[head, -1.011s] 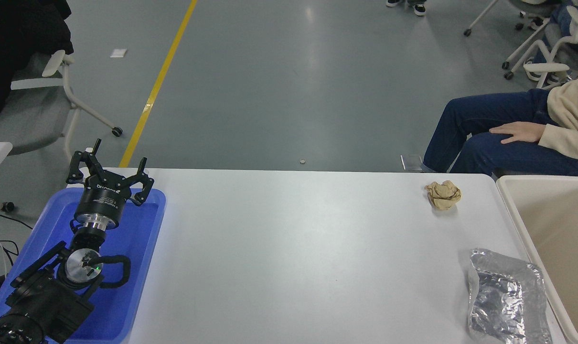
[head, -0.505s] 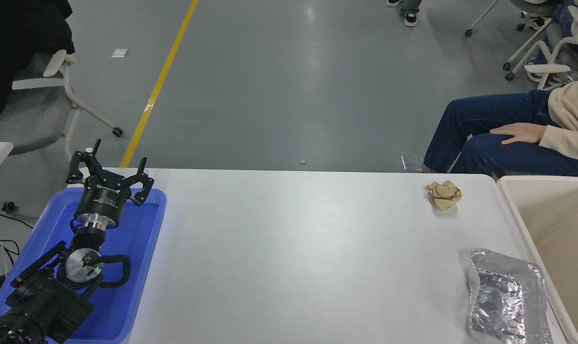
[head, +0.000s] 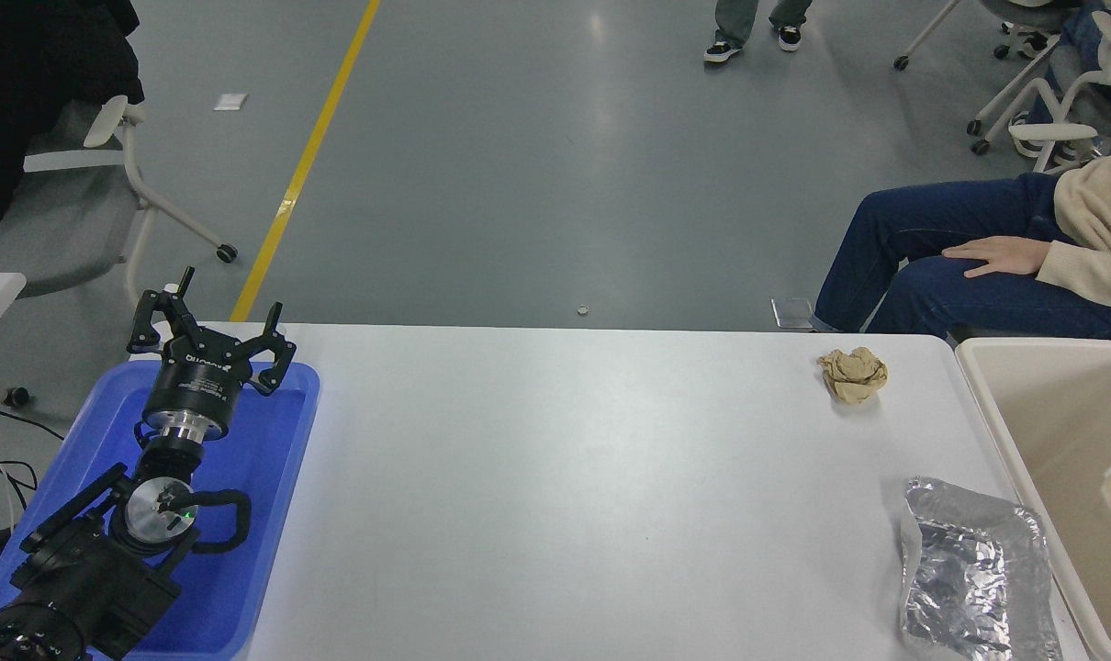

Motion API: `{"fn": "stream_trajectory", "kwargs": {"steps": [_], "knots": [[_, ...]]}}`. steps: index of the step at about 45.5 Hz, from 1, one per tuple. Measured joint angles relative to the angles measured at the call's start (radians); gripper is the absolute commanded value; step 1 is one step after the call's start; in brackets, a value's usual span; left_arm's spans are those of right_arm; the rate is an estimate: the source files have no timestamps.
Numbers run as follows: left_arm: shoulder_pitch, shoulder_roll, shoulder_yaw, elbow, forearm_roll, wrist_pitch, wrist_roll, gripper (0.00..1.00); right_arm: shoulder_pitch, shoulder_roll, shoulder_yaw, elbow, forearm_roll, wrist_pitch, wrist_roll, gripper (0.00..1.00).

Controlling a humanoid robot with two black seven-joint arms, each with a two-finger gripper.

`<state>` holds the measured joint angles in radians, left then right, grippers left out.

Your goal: Pick up paper cup place in dustbin

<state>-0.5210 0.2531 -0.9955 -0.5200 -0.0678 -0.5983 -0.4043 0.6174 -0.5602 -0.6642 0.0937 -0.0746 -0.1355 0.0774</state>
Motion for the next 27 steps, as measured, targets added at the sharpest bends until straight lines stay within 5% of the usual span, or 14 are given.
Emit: {"fn": "stream_trajectory", "kwargs": {"steps": [11, 27], "knots": [[0.0, 0.0, 0.0, 0.0, 0.0, 0.0, -0.001, 1.0, 0.046, -0.024, 0.0, 0.096, -0.007, -0.016, 0.002, 1.0], [0.0, 0.0, 0.0, 0.0, 0.0, 0.0, 0.0, 1.0, 0.333, -0.215, -0.112, 0.562, -0.13, -0.008, 0.002, 1.0]]}}
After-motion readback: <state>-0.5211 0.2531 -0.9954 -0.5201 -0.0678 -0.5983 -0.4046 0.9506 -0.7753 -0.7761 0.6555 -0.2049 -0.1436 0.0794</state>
